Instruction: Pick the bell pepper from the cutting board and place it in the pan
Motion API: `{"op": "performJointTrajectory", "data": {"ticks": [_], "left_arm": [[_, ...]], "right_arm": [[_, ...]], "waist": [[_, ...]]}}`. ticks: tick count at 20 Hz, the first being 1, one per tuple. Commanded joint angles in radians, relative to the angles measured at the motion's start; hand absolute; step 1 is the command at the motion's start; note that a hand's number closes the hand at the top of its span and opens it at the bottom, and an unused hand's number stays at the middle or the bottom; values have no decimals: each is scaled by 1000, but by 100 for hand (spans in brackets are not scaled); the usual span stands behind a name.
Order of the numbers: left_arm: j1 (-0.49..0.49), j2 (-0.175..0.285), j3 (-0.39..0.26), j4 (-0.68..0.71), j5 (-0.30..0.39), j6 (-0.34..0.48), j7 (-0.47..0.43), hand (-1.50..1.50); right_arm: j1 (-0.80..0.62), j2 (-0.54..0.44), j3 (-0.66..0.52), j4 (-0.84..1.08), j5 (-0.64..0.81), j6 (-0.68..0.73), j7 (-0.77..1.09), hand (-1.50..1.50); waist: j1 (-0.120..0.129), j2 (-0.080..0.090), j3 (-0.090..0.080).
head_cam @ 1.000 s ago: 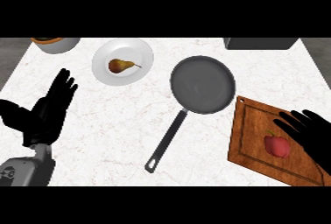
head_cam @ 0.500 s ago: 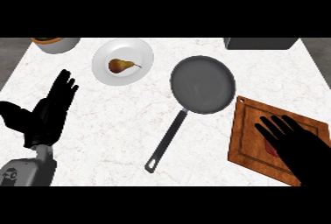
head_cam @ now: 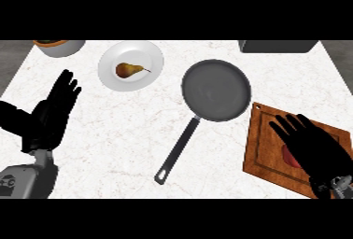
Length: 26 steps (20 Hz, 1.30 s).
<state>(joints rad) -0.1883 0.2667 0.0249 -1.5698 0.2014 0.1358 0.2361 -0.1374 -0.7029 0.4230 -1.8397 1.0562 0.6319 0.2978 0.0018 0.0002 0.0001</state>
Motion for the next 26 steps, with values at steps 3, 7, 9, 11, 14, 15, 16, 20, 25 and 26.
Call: {"op": "performJointTrajectory", "data": {"ticks": [3, 7, 9, 11, 14, 15, 16, 20, 25, 26], "left_arm": [[27, -4, 16, -74, 1, -10, 36, 0], [92, -31, -3, -128, -29, -11, 33, 0], [11, -23, 25, -51, -21, -35, 42, 0], [19, -77, -23, -62, -80, 19, 34, 0], [93, -39, 28, -141, -25, -41, 49, 0], [46, -106, -21, -12, -100, 13, -36, 0], [28, -45, 43, -39, -39, -42, 20, 0], [0, -52, 60, -31, -49, -45, 31, 0], [93, -62, 36, -104, -66, -63, 0, 0], [-24, -81, 44, 22, -79, -42, -4, 0]], "right_arm": [[5, -72, -96, 103, 12, -31, -164, -150], [12, 65, -27, 224, 128, -119, -128, -150], [-38, 70, -68, 265, 126, -112, -197, -150], [-37, 130, -32, 291, 170, -112, -169, -150], [-43, 172, -45, 310, 191, -148, -179, -150], [-62, 145, -78, 370, 171, -179, -244, -150], [-54, 131, -111, 400, 170, -208, -283, -150], [-88, 203, -112, 390, 218, -110, -246, -150], [-89, 182, -88, 521, 250, -266, -388, 150], [-77, 197, -85, 490, 261, -254, -385, 150]], "waist": [[0, -1, 0], [4, -1, 0], [1, 0, 0], [1, 0, 0], [5, -1, 0], [1, 1, 0], [1, 0, 0], [0, 0, 0], [8, 0, 0], [-1, 1, 0]]}}
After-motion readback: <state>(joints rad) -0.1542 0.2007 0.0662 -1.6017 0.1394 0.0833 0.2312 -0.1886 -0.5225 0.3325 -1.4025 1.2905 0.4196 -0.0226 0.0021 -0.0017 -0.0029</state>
